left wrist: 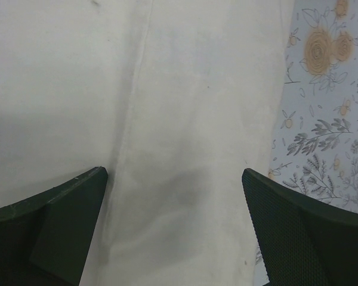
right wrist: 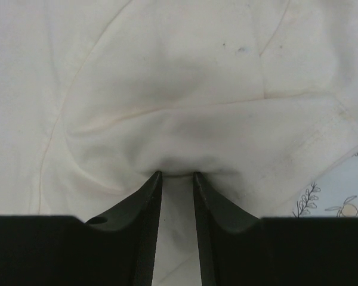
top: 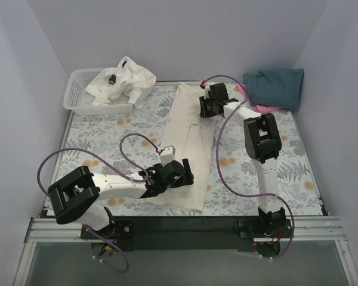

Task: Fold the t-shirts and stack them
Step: Fold the tshirt

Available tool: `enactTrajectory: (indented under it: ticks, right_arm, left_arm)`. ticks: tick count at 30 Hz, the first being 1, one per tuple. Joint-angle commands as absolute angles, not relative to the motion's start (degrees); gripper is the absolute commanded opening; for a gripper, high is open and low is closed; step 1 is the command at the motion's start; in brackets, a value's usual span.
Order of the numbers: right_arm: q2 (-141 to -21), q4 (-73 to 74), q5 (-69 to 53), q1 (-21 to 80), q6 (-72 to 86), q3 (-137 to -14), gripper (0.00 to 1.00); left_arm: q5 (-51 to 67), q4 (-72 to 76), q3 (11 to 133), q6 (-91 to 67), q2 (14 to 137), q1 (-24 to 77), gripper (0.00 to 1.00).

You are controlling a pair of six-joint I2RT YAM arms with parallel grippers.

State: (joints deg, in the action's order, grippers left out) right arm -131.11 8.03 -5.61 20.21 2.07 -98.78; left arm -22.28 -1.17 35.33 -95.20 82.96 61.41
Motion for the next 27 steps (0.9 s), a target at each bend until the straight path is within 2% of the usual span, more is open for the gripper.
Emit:
enactTrajectory:
  ticks: [1, 12, 27]
  right_arm:
    - [-134.4, 11.3, -7.9, 19.9, 0.2, -104.1, 0.25]
    - [-138.6, 12.4, -12.0, 19.8, -2.9, -111.4, 0.26]
    - [-136.6, 12.2, -12.8, 19.9, -2.5, -109.2, 0.26]
  left_arm:
    - [-17.7, -0.5, 36.8, -97.6, 86.8, 62.7, 0.89]
    - [-16.1, 4.5, 40.0, -96.7, 91.0, 63.8, 0.89]
    - [-15.8, 4.8, 39.5, -95.5, 91.0, 64.9, 0.89]
